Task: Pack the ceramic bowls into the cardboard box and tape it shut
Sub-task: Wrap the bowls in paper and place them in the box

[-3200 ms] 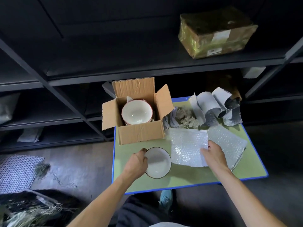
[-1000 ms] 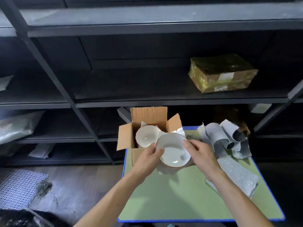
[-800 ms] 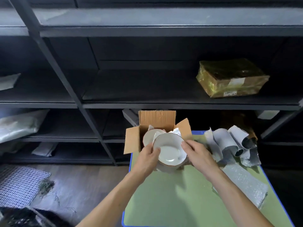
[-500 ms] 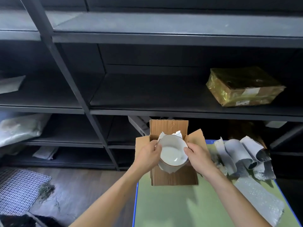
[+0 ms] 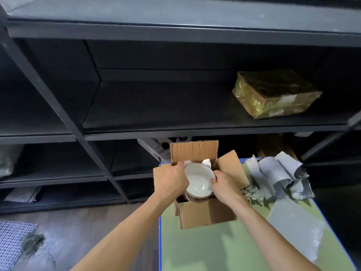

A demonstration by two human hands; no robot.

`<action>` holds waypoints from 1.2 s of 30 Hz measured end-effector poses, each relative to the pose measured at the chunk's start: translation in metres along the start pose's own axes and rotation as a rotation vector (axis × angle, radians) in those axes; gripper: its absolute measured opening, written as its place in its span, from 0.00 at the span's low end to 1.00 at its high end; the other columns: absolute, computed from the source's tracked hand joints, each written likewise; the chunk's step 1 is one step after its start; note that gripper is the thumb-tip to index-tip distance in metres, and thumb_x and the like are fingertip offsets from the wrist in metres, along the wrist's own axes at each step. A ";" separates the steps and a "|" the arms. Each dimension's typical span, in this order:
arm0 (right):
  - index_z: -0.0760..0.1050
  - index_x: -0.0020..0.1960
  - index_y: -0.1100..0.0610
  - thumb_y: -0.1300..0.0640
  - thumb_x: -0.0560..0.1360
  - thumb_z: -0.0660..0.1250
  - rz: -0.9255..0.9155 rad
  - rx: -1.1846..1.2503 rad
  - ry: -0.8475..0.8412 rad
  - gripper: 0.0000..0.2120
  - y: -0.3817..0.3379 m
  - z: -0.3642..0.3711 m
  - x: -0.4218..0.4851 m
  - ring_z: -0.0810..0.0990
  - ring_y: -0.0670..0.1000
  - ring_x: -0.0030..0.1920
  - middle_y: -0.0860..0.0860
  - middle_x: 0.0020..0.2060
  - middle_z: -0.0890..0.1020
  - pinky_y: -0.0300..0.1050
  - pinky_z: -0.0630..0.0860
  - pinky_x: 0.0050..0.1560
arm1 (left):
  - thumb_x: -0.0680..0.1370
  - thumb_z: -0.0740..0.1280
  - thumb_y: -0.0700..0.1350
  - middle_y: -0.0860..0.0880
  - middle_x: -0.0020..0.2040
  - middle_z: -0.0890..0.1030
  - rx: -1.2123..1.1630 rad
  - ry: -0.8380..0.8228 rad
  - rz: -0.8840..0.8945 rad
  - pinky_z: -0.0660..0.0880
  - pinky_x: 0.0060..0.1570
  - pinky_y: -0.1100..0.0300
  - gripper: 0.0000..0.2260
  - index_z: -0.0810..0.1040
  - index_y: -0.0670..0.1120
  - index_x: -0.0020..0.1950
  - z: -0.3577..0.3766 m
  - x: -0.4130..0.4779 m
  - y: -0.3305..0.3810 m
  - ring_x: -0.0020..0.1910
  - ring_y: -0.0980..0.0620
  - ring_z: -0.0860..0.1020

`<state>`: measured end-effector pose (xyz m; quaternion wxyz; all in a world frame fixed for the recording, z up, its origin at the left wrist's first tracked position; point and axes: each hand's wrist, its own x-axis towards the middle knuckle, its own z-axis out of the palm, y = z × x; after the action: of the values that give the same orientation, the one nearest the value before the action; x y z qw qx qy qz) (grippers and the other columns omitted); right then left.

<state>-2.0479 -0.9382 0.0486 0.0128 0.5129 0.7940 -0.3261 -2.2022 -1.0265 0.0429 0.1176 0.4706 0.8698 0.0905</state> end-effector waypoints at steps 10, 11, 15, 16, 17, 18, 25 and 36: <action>0.73 0.60 0.58 0.65 0.77 0.59 -0.053 -0.197 0.068 0.13 -0.004 0.009 0.011 0.78 0.58 0.50 0.57 0.52 0.80 0.46 0.68 0.38 | 0.71 0.61 0.36 0.51 0.32 0.76 0.182 -0.134 0.034 0.74 0.37 0.56 0.20 0.68 0.48 0.61 -0.006 0.011 0.004 0.28 0.49 0.74; 0.73 0.60 0.58 0.66 0.76 0.60 -0.061 -0.214 0.075 0.14 -0.004 0.011 0.011 0.79 0.59 0.50 0.57 0.53 0.79 0.46 0.68 0.39 | 0.72 0.61 0.36 0.51 0.31 0.75 0.195 -0.113 0.045 0.75 0.38 0.55 0.20 0.66 0.48 0.62 -0.006 0.011 0.004 0.27 0.50 0.73; 0.72 0.63 0.58 0.66 0.76 0.62 -0.089 -0.280 0.107 0.17 -0.004 0.012 0.010 0.79 0.59 0.54 0.57 0.56 0.77 0.46 0.69 0.42 | 0.74 0.59 0.39 0.52 0.31 0.74 0.213 -0.039 0.089 0.75 0.37 0.55 0.11 0.68 0.49 0.56 -0.001 0.009 0.005 0.29 0.50 0.74; 0.72 0.64 0.58 0.66 0.76 0.63 -0.093 -0.285 0.114 0.17 -0.004 0.012 0.010 0.79 0.59 0.54 0.57 0.57 0.77 0.47 0.70 0.44 | 0.75 0.59 0.39 0.52 0.30 0.74 0.227 -0.015 0.101 0.73 0.34 0.56 0.10 0.68 0.50 0.55 0.001 0.009 0.005 0.28 0.50 0.74; 0.72 0.64 0.58 0.65 0.76 0.63 -0.095 -0.285 0.119 0.17 -0.004 0.012 0.009 0.79 0.59 0.55 0.57 0.57 0.76 0.47 0.71 0.45 | 0.76 0.59 0.39 0.52 0.29 0.74 0.239 0.005 0.109 0.71 0.32 0.57 0.10 0.68 0.50 0.55 0.003 0.008 0.004 0.27 0.50 0.73; 0.72 0.65 0.58 0.65 0.77 0.63 -0.097 -0.279 0.122 0.17 -0.004 0.013 0.008 0.78 0.59 0.55 0.57 0.58 0.76 0.47 0.72 0.46 | 0.76 0.60 0.40 0.53 0.29 0.74 0.249 0.025 0.115 0.70 0.31 0.57 0.10 0.67 0.50 0.55 0.007 0.008 0.003 0.26 0.50 0.73; 0.71 0.66 0.56 0.63 0.77 0.65 -0.130 -0.256 0.173 0.18 0.006 0.020 0.006 0.80 0.60 0.48 0.56 0.58 0.71 0.49 0.72 0.44 | 0.75 0.67 0.44 0.54 0.28 0.75 0.234 0.042 0.121 0.63 0.28 0.60 0.16 0.71 0.54 0.61 0.017 0.010 -0.004 0.29 0.49 0.74; 0.77 0.61 0.61 0.72 0.65 0.72 -0.274 -0.315 0.338 0.25 0.009 0.032 0.010 0.75 0.58 0.47 0.56 0.49 0.75 0.50 0.75 0.38 | 0.79 0.66 0.51 0.53 0.45 0.81 -0.038 0.090 0.114 0.75 0.38 0.56 0.06 0.76 0.49 0.52 0.012 -0.001 -0.018 0.40 0.50 0.78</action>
<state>-2.0552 -0.9452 0.0156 -0.0845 0.4395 0.8878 -0.1072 -2.2129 -1.0368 0.0269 0.0818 0.5123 0.8442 0.1346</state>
